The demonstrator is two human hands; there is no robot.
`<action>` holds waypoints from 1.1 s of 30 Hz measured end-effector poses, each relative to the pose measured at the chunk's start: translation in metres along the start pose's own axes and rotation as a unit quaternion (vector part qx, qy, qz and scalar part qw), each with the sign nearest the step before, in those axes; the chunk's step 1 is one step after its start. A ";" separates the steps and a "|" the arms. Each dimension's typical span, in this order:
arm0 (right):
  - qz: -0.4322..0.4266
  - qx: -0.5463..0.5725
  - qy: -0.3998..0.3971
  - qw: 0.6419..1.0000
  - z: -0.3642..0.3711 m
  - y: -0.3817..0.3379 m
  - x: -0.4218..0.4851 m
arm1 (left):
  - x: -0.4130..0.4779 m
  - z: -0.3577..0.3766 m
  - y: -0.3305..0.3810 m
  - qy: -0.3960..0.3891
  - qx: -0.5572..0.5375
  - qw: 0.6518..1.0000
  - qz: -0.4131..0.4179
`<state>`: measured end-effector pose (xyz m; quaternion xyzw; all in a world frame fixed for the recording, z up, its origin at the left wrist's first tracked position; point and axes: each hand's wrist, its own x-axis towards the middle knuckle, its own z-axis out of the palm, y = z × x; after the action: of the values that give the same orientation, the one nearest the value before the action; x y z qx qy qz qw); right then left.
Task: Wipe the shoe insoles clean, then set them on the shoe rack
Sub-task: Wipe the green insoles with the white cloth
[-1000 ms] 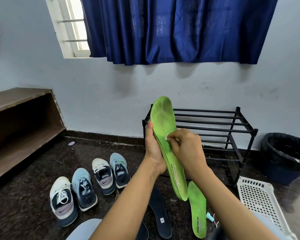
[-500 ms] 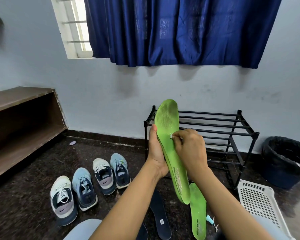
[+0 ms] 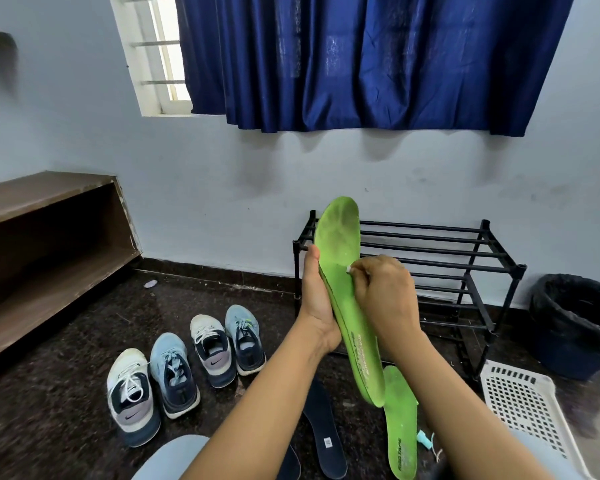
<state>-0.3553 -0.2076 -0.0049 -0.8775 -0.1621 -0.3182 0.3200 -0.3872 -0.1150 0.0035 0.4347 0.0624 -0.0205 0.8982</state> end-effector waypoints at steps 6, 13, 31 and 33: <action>0.014 0.002 0.032 0.999 -0.006 0.007 0.011 | 0.002 0.005 0.000 -0.034 0.009 0.999 0.004; 0.016 0.000 -0.033 0.999 -0.008 0.010 0.008 | 0.002 0.006 0.005 -0.038 0.015 0.999 -0.003; -0.020 0.042 0.017 0.999 -0.011 0.017 0.009 | -0.001 0.007 0.005 -0.053 0.034 0.998 0.007; -0.034 0.044 -0.017 0.998 -0.011 0.016 0.005 | 0.002 0.004 0.008 -0.043 0.034 0.998 0.009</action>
<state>-0.3492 -0.2264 -0.0021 -0.8618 -0.2108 -0.3064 0.3450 -0.3843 -0.1129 0.0116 0.4646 0.0190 -0.0335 0.8847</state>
